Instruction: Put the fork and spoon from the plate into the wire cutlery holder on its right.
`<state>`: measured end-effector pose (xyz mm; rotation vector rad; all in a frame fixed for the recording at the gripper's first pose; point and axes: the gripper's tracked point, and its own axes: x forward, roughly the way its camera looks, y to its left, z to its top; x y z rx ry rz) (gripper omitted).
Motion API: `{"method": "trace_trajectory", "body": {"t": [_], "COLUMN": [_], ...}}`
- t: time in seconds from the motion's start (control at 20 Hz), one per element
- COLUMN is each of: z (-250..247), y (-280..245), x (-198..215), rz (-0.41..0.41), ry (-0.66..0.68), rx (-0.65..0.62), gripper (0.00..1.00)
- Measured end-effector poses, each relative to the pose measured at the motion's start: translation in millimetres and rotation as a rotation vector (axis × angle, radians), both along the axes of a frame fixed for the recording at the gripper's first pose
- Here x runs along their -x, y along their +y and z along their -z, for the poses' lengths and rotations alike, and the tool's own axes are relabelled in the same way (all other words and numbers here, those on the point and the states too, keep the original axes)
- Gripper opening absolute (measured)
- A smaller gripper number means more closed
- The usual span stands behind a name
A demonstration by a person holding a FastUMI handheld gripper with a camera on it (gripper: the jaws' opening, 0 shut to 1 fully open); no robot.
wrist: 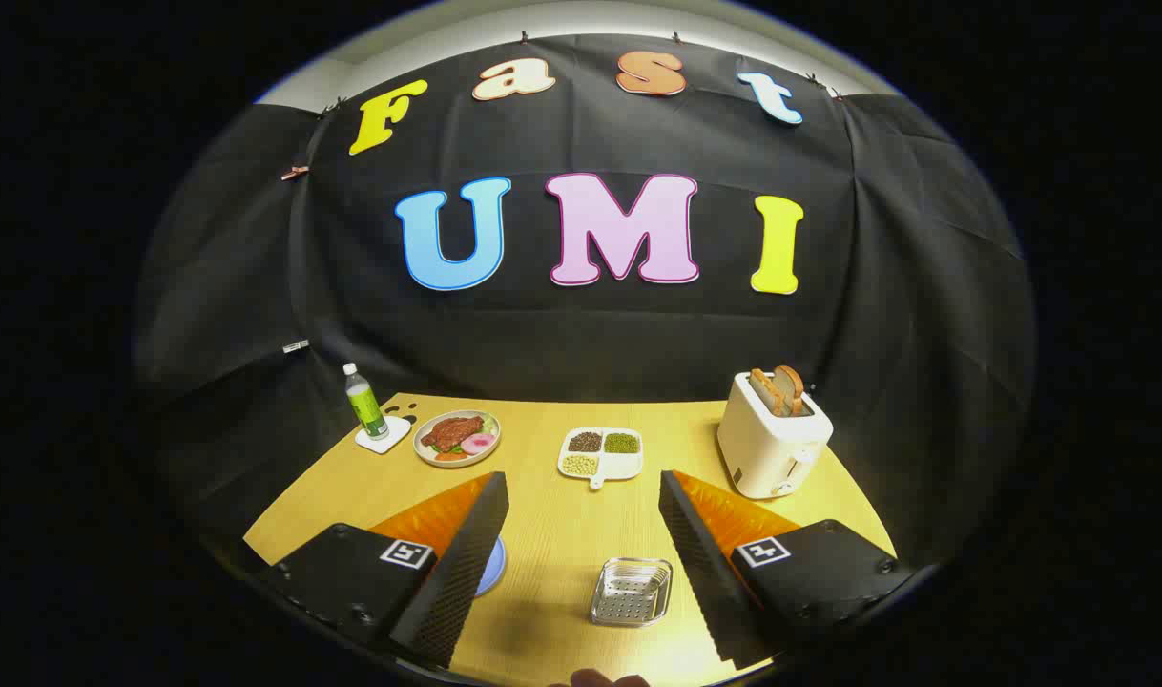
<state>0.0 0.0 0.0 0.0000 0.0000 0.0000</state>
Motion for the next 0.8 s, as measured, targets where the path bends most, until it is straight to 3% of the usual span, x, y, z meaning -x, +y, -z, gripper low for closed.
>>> {"method": "trace_trajectory", "body": {"t": [0.8], "z": [14.6], "y": [25.4], "x": [-7.8], "rz": [-0.069], "ry": [0.064], "rx": [0.012], "gripper": [0.99]}}
